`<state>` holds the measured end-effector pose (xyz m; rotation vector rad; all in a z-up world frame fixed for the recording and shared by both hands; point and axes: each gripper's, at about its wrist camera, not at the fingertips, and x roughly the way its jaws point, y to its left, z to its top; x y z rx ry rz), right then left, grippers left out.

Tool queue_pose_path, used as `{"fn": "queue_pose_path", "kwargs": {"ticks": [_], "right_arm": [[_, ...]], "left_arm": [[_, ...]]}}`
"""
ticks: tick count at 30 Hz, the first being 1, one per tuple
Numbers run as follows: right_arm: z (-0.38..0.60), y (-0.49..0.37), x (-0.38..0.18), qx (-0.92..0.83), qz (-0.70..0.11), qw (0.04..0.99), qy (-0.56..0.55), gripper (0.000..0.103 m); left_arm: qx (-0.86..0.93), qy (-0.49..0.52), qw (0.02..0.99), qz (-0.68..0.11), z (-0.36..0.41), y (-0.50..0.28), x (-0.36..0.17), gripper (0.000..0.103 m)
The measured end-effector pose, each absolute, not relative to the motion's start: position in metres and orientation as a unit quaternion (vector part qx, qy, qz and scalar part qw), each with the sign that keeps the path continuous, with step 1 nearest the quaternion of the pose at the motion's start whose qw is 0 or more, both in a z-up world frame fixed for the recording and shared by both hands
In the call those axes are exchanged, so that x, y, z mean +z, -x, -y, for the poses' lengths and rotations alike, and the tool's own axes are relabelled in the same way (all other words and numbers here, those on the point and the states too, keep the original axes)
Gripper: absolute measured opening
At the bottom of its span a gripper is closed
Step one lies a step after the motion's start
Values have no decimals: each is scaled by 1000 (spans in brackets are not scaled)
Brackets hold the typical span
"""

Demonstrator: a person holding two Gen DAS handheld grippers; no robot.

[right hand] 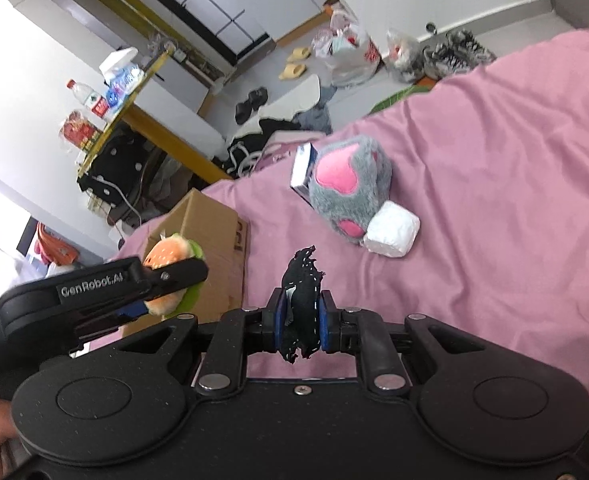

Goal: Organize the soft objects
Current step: 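Carry the burger plush and black pouch over the cardboard box with both tools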

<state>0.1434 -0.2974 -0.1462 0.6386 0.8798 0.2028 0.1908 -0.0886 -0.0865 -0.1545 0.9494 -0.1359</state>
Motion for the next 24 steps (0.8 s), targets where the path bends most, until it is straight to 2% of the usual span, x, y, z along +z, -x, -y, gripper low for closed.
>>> {"fn": "queue_pose_path", "kwargs": {"ticks": [24], "right_arm": [[246,-139,-79,110,-328,901,-262,17]], "left_arm": [[-35,128,919,-372,-7,-158,-31,40]]}}
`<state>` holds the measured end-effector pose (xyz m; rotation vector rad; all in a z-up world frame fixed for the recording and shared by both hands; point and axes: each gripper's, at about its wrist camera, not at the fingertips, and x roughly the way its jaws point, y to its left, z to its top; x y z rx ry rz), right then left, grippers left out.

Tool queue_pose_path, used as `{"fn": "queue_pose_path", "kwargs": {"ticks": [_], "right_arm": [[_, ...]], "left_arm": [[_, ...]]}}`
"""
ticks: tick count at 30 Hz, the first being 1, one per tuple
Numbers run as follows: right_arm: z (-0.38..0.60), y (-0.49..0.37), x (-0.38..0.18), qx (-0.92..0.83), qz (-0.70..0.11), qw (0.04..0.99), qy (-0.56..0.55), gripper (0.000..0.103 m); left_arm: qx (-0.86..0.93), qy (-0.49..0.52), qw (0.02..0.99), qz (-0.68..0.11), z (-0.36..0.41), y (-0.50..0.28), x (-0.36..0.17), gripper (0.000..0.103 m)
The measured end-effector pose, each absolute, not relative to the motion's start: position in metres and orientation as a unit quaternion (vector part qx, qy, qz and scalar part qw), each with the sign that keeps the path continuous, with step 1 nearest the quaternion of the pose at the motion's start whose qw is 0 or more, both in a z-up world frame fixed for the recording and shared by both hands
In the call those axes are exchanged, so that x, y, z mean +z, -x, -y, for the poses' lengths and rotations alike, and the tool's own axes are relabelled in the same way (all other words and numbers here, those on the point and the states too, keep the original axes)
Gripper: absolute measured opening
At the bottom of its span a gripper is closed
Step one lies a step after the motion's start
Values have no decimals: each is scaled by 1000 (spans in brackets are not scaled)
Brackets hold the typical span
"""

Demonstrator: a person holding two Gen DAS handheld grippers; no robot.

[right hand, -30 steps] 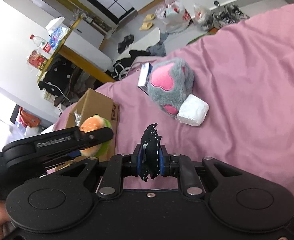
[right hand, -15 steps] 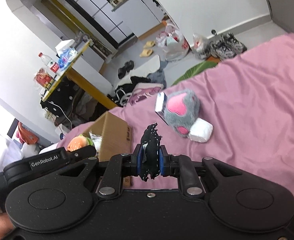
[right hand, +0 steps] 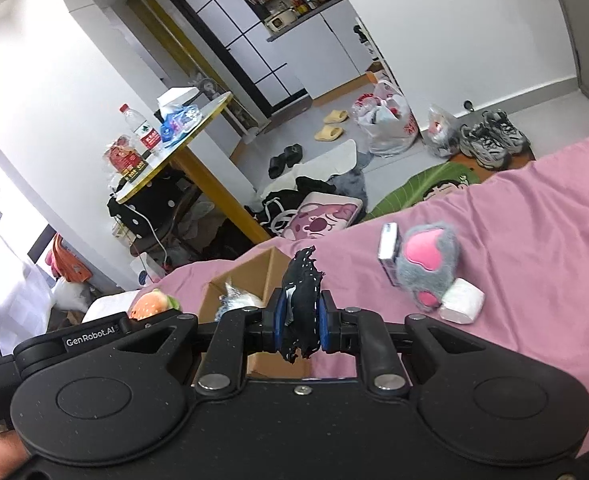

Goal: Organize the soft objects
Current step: 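Carry the burger plush and black pouch over the cardboard box with both tools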

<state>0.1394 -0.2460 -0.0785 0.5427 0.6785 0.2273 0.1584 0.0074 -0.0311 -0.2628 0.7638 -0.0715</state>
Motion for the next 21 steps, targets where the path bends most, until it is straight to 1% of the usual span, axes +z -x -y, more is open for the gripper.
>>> {"fn": "queue_pose_path", "kwargs": {"ticks": [10,21], "right_arm": [[216,-155,-73,131,-318,904,-255,17],[178,-175,-66,154,-321,902,-246,17]], "left_arm": [[-2,136,926,-351,-55,-161,-21,40],[20,148,922,-357,-93,-181,-27,40]]}}
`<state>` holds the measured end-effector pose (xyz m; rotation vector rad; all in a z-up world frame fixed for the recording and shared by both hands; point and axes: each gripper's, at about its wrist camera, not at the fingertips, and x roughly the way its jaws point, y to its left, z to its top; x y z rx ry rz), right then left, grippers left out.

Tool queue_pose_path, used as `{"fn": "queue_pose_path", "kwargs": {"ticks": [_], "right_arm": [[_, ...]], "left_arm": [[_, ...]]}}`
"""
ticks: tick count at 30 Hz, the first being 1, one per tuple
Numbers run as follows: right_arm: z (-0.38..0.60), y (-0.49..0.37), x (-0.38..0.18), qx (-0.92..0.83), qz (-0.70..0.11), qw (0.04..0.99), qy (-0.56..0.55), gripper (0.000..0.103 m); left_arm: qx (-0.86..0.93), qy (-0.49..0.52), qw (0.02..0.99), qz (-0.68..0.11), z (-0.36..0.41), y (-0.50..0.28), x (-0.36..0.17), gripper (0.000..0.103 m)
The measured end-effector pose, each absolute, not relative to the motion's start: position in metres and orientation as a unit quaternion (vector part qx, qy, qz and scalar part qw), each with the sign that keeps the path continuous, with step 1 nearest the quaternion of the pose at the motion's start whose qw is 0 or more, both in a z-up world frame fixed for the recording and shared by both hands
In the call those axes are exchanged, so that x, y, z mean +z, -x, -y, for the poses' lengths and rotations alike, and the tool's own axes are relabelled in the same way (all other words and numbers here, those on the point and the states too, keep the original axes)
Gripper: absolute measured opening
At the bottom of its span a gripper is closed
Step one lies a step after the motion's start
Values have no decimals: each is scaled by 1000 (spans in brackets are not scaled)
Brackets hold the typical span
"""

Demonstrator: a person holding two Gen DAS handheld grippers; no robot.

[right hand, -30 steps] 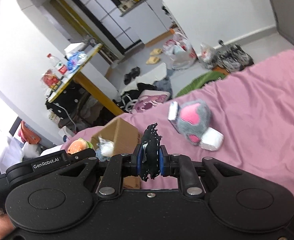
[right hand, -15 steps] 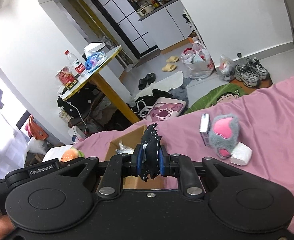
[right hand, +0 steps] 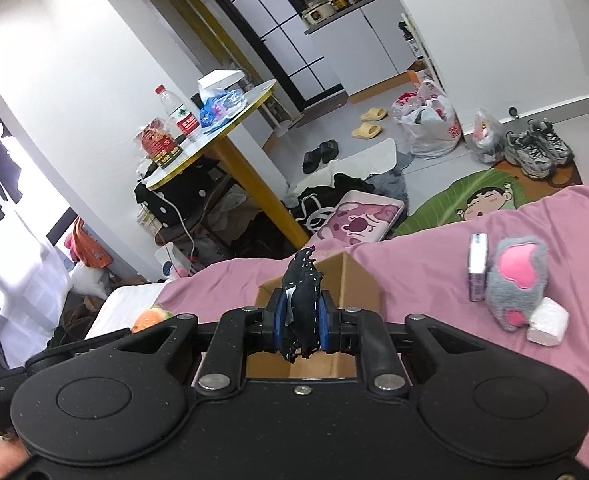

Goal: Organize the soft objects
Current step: 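Carry the burger plush and black pouch over the cardboard box with both tools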

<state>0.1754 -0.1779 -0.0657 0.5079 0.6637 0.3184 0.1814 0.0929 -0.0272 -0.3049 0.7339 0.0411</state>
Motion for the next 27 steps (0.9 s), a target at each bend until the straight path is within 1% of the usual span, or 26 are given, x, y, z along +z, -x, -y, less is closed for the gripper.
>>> {"fn": "queue_pose_path", "kwargs": {"ticks": [11,21,27], "right_arm": [[149,-192,-69,150,-315,907,-237,17],[137,-211,-77,156,-320,909,-218,17],[132,-226,-92,153,-336,903,-220,17]], "left_arm": [[42,167,910,-378,-103,-215,-52,40],[45,137,895,-422,-99,-242,-93,41],[48,121,886,-445,-93,-255,-110,41]]}}
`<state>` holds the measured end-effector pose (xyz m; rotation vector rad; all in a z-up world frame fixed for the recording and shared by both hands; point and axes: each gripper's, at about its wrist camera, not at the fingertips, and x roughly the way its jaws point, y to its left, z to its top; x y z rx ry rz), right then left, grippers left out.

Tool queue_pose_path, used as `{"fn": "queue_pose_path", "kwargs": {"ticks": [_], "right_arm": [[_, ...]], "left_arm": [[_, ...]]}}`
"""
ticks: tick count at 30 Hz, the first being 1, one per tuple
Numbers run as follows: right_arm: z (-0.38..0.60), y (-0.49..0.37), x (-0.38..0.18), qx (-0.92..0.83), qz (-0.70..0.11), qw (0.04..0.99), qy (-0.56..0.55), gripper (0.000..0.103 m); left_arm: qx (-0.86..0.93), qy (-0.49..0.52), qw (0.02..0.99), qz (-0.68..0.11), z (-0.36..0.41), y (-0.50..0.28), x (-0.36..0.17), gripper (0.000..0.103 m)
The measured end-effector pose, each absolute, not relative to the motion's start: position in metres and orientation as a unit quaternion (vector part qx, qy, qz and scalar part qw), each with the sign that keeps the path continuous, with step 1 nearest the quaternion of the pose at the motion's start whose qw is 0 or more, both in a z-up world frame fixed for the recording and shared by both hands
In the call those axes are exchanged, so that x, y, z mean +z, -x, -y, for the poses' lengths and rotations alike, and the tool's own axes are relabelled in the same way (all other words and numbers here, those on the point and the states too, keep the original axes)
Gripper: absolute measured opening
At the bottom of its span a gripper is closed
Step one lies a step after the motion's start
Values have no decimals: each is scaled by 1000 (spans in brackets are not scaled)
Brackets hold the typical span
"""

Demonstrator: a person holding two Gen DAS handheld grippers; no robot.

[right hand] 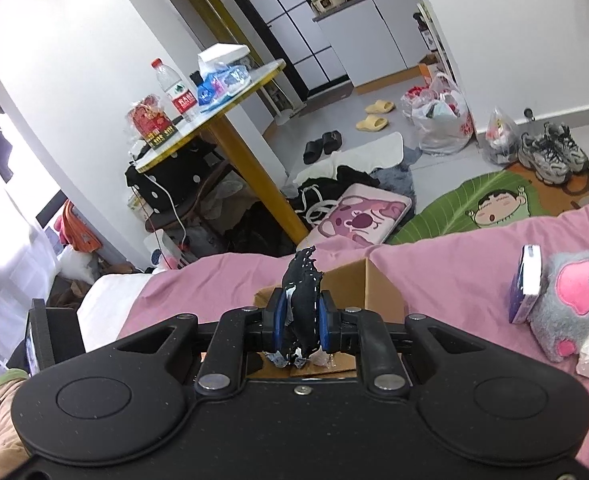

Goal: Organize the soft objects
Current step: 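Carry the burger plush and black pouch over the cardboard box with both tools, then open the left tool to drop the burger while the right tool releases the black pouch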

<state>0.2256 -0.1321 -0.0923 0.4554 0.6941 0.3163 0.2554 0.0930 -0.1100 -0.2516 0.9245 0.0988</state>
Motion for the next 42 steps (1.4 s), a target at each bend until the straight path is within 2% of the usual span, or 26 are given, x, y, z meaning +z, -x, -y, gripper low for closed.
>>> {"fn": "queue_pose_path", "kwargs": {"ticks": [6,19,22,32,34,38,42], "right_arm": [[125,-238,-108,153,-355,895,-221,17],[124,-244,-113,147,-366,890,-229,17],[124,-244,-113,147,-365,890,-230,17],[125,-247,-111,143,-361,889,-241,18],[122,-250,-110,142,-365,889,-239,18],[117,-254,-107,139,-363,892,-231,18],[109,-264,-102,136,-361,897,-215,26]], "left_arm": [[45,104,872,-476,-84,-266,-126,41],[51,89,868,-486,-77,-277,-136,45],[50,93,871,-480,-77,-277,-132,51],[47,92,892,-441,-81,-263,-112,54],[61,89,894,-434,-84,-261,-109,58],[78,110,896,-424,-95,-257,-104,61],[80,105,895,-427,-97,-256,-105,64]]}}
